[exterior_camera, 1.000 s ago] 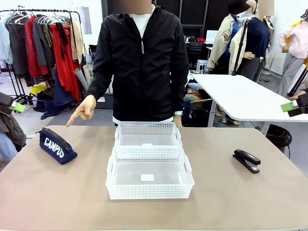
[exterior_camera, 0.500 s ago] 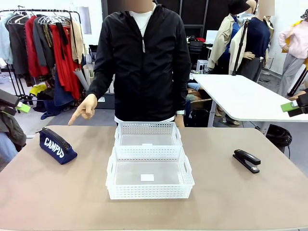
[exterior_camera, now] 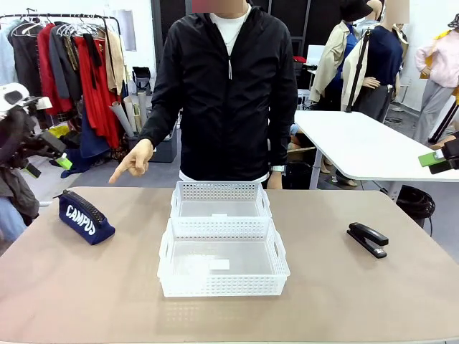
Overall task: Distribute items into two baskets.
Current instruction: Pick up the Pencil pouch that the person points to.
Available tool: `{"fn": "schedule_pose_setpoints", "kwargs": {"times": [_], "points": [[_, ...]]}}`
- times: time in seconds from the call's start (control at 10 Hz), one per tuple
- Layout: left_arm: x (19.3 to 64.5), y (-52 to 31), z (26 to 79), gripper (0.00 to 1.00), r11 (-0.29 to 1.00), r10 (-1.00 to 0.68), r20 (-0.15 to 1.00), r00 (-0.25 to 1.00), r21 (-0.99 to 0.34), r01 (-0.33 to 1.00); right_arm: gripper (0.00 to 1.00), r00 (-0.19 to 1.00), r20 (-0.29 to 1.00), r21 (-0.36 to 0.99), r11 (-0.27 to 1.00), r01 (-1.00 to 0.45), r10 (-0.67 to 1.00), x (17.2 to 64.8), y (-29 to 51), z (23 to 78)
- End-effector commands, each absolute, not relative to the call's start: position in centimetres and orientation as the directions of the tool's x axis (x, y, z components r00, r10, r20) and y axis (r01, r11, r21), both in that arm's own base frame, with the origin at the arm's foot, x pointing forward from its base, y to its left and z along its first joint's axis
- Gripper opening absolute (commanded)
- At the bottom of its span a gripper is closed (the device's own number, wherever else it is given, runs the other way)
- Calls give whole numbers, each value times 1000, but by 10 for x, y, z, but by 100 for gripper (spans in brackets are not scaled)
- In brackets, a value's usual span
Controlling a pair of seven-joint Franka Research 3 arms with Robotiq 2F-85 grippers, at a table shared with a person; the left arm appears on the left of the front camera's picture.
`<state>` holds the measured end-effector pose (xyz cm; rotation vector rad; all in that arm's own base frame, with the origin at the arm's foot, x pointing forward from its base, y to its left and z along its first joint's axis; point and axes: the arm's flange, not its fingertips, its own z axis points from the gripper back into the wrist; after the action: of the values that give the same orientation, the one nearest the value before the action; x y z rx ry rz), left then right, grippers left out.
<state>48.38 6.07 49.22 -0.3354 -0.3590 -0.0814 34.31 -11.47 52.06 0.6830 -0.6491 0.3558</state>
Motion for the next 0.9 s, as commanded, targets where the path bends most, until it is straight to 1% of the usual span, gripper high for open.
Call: {"fn": "schedule_pose_setpoints", "kwargs": {"times": [0.0, 0.2, 0.4, 0.5, 0.7, 0.8], "points": [[501, 47, 503, 100, 958, 82, 269, 960, -286, -2, 100, 740, 664, 460, 723, -515, 105, 344, -116, 521], [518, 26, 506, 100, 952, 196, 201, 960, -273, -137, 100, 740, 664, 460, 723, -515, 105, 344, -116, 521], [535, 5, 499, 100, 921, 364, 100, 926, -186, -342, 100, 740, 664, 460, 723, -515, 105, 344, -116, 521], [542, 0, 495, 100, 883, 460, 97, 883, -156, -443, 100, 740, 664, 460, 723, -515, 105, 344, -116, 521], [548, -6, 484, 100, 842, 538, 95, 837, -93, -531, 100, 740, 664, 460, 723, -515, 105, 344, -116, 521], [549, -9, 478, 100, 812, 584, 92, 807, -84, -578, 100, 740, 664, 460, 723, -515, 105, 344, -116, 521]]}}
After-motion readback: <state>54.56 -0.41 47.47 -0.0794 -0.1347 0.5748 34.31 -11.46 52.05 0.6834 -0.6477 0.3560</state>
